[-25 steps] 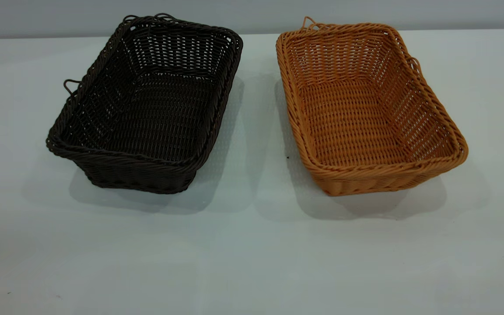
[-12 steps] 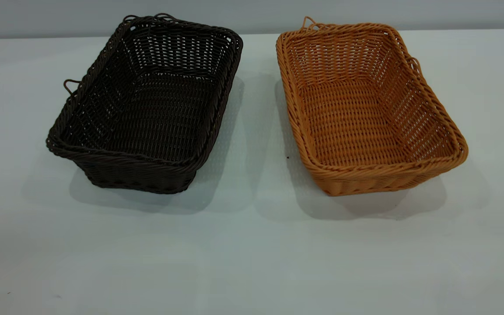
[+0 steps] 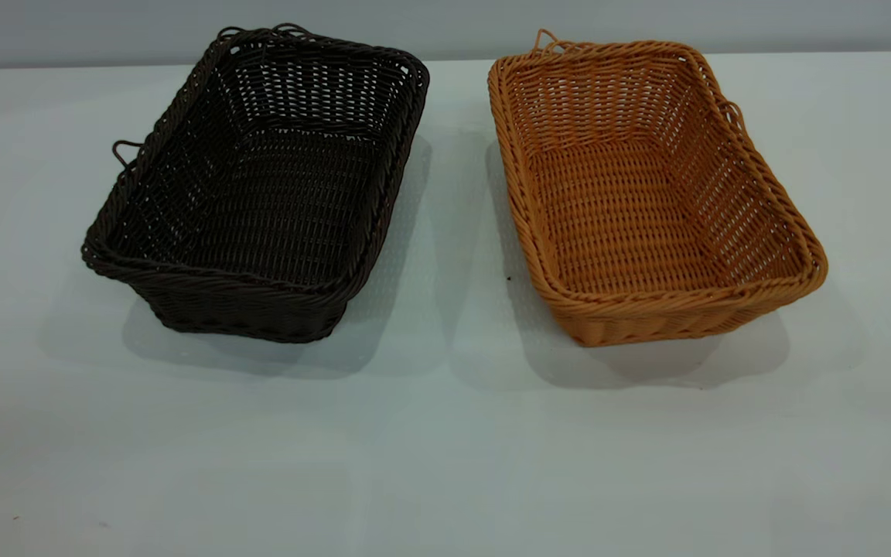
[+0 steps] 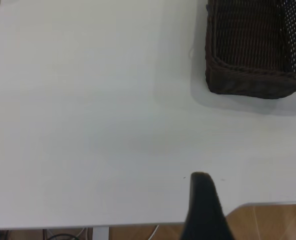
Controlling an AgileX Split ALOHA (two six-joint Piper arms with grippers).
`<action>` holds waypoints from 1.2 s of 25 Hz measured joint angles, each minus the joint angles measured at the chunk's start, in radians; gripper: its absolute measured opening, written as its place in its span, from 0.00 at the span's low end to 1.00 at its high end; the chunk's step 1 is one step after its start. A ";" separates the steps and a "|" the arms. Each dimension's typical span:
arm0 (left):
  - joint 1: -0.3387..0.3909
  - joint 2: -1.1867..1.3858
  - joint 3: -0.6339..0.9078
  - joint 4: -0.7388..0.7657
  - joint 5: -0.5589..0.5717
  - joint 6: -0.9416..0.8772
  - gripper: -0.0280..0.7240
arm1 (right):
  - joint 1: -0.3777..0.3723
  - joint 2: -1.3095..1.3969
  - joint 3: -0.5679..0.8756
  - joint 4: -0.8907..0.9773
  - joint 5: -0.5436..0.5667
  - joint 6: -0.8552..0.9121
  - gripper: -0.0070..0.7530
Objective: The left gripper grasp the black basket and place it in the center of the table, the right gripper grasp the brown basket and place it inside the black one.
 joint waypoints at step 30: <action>0.000 0.614 -0.138 -0.003 -0.215 0.007 0.76 | 0.000 0.688 -0.025 0.286 -0.277 -0.251 0.80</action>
